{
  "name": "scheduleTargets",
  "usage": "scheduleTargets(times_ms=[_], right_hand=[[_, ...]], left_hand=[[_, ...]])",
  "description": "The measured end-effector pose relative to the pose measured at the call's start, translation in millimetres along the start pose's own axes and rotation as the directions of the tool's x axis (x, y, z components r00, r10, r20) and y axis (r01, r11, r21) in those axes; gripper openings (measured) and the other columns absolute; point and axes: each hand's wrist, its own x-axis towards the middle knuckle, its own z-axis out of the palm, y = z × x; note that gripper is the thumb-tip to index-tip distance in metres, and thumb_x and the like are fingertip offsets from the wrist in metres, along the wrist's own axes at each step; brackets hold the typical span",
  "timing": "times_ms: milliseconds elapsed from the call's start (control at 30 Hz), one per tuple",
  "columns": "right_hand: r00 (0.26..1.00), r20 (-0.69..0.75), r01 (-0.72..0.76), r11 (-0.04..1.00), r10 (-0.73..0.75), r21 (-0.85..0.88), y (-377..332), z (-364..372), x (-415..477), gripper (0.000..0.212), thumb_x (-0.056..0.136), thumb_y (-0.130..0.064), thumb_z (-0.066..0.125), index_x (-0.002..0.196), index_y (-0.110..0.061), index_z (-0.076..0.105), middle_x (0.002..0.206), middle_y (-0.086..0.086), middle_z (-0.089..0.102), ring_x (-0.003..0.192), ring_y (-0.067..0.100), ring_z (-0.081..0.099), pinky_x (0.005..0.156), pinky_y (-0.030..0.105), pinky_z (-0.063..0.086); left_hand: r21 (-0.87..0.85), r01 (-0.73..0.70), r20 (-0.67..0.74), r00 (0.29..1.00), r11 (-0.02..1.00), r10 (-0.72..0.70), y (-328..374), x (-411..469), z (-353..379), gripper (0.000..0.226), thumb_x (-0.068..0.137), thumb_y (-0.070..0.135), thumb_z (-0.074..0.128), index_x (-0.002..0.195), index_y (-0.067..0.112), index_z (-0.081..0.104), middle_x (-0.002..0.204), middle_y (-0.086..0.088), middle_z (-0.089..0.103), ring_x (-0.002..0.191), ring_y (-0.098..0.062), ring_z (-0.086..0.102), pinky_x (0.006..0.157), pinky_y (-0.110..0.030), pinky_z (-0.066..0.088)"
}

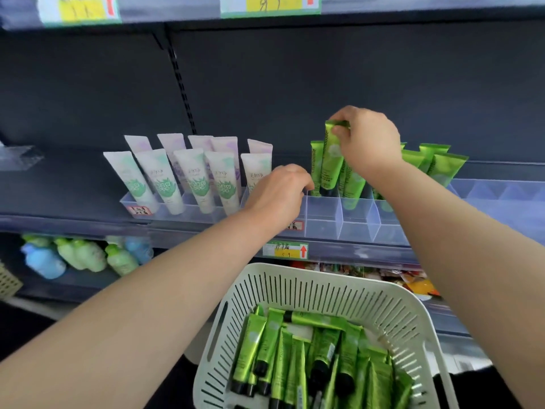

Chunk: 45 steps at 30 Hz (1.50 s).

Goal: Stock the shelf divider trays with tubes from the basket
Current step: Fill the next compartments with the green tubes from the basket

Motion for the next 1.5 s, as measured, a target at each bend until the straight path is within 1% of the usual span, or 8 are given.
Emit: scheduleTargets(times_ms=[433,733,900,1000,1067,1200,1367,1500], right_hand=[[0.985,0.163,0.084,0.981,-0.055,-0.177,10.4,26.8,-11.1,0.029,0.089,-0.009,0.052,0.111,-0.024,0.063,0.103,0.005,0.069,0.1,0.032,0.057,0.085,0.037,0.036],[0.968,-0.074,0.226,0.963,-0.239,-0.145,7.7,7.2,-57.1,0.026,0.091,-0.015,0.051,0.114,-0.016,0.063,0.107,0.008,0.064,0.101,0.034,0.051,0.075,0.043,0.04],[0.969,-0.077,0.233,0.972,-0.235,-0.033,19.0,22.4,-144.6,0.02,0.089,-0.009,0.055,0.103,-0.013,0.068,0.094,0.006,0.067,0.088,0.034,0.056,0.067,0.043,0.045],[0.976,0.054,0.21,0.978,-0.209,-0.011,32.1,44.6,-202.4,0.018,0.084,-0.006,0.061,0.094,-0.016,0.072,0.086,0.002,0.067,0.082,0.032,0.059,0.065,0.041,0.046],[0.955,0.251,0.168,0.985,-0.156,-0.029,41.9,60.5,-234.8,0.022,0.082,-0.006,0.062,0.093,-0.021,0.072,0.089,-0.001,0.069,0.087,0.029,0.061,0.07,0.038,0.046],[0.74,0.672,0.095,0.989,0.006,-0.114,58.5,87.0,-274.3,0.045,0.082,-0.001,0.053,0.113,-0.031,0.063,0.114,-0.007,0.062,0.109,0.019,0.054,0.088,0.034,0.041],[0.599,0.8,0.084,0.991,0.031,-0.101,62.9,107.9,-296.8,0.045,0.089,-0.003,0.05,0.127,-0.027,0.052,0.115,0.0,0.058,0.105,0.022,0.056,0.082,0.036,0.05],[0.549,0.835,0.069,0.993,0.044,-0.097,61.9,122.0,-303.4,0.034,0.099,-0.031,0.04,0.133,-0.029,0.047,0.118,0.004,0.05,0.112,0.025,0.047,0.09,0.04,0.047]], left_hand=[[-0.013,0.038,0.011,0.999,0.999,-0.037,-0.1,-6.2,6.3,0.034,0.086,-0.005,0.059,0.111,0.015,0.069,0.124,-0.002,0.059,0.111,-0.022,0.053,0.087,-0.039,0.048],[-0.067,-0.023,0.002,1.0,0.997,0.023,2.7,-32.2,27.2,0.031,0.089,-0.002,0.056,0.11,0.015,0.071,0.123,0.0,0.062,0.113,-0.021,0.053,0.086,-0.034,0.046],[-0.157,-0.05,0.033,0.998,0.986,0.056,13.1,-76.1,60.1,0.027,0.088,-0.002,0.057,0.102,0.014,0.073,0.115,-0.001,0.066,0.112,-0.022,0.054,0.088,-0.033,0.045],[-0.195,0.005,0.105,0.994,0.981,0.016,13.9,-104.2,87.8,0.025,0.085,-0.002,0.058,0.099,0.014,0.072,0.11,0.0,0.067,0.108,-0.022,0.056,0.09,-0.033,0.045],[-0.183,0.079,0.188,0.981,0.98,-0.044,11.5,-125.5,108.4,0.027,0.088,0.0,0.059,0.103,0.018,0.071,0.113,0.004,0.066,0.108,-0.018,0.057,0.094,-0.031,0.045],[-0.122,0.249,0.342,0.919,0.961,-0.195,1.6,-168.3,144.6,0.024,0.092,0.012,0.059,0.11,0.027,0.066,0.12,0.01,0.062,0.112,-0.009,0.056,0.098,-0.025,0.04],[-0.06,0.357,0.454,0.841,0.932,-0.293,-15.7,-210.2,166.2,0.029,0.093,0.007,0.056,0.115,0.024,0.064,0.131,0.003,0.058,0.101,-0.015,0.063,0.087,-0.024,0.047],[-0.085,0.414,0.457,0.824,0.906,-0.334,-20.8,-214.4,171.4,0.031,0.094,0.006,0.055,0.119,0.022,0.063,0.125,0.001,0.062,0.096,-0.02,0.065,0.083,-0.03,0.051]])
